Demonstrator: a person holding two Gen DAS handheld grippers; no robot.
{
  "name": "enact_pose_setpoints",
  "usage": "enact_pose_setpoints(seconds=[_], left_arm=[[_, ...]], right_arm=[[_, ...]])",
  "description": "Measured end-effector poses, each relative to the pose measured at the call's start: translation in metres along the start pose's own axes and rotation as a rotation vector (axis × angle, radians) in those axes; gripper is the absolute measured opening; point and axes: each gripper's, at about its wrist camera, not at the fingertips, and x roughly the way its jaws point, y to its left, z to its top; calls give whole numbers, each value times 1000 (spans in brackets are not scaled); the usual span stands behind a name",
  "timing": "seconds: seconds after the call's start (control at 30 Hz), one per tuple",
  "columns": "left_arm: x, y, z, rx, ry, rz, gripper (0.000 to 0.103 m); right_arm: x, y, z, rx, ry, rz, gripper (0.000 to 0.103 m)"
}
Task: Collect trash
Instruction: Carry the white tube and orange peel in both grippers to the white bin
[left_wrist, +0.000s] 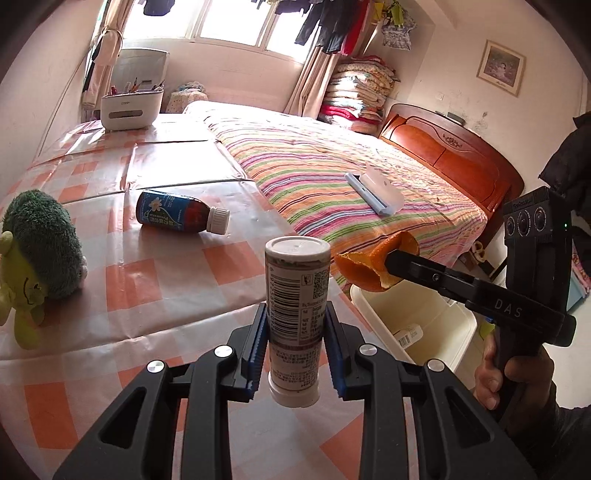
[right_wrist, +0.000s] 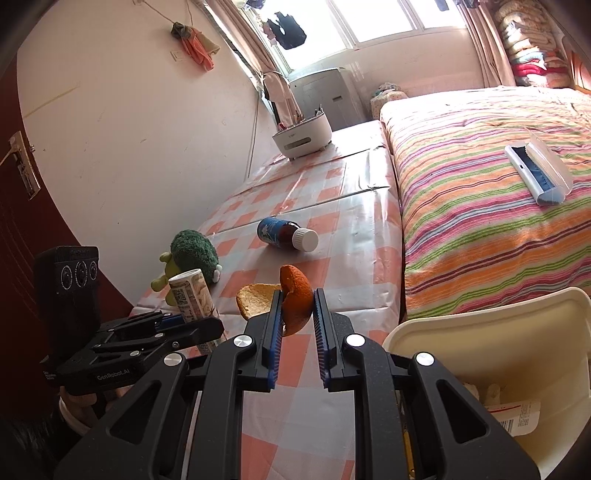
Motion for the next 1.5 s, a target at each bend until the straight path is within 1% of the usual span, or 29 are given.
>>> enact_pose_setpoints(seconds=[0.07,0.37,0.53,0.67,0.73,1.07,1.33,1.4,1.5], left_arm=[[1,-6,1,9,-15,-5,28],[15,-26,6,-20,-19,-118,28],[20,-40,13,-12,-26,-160,28],[23,-56,18,13,-41,-180,28],[26,-64,20,24,-35,-198,28],[43,-91,19,69,-8,-230,28],[49,-104,19,92,6,-249,28],[50,-106,17,95,10,-253,28],[52,-110,17,98,15,-257,28]], right_arm=[[-3,-3,0,2,-7,-3,15],[-17,-11,0,-2,-38,-41,16],[-26,-23,1,16,-64,-70,16],[-33,-33,1,36,-82,-90,16],[-38,-39,1,47,-94,-101,16],[-60,-63,0,83,-138,-178,16],[-67,-66,-2,74,-155,-234,16],[-68,-67,-2,75,-156,-240,18],[-71,-68,-3,83,-169,-256,19]])
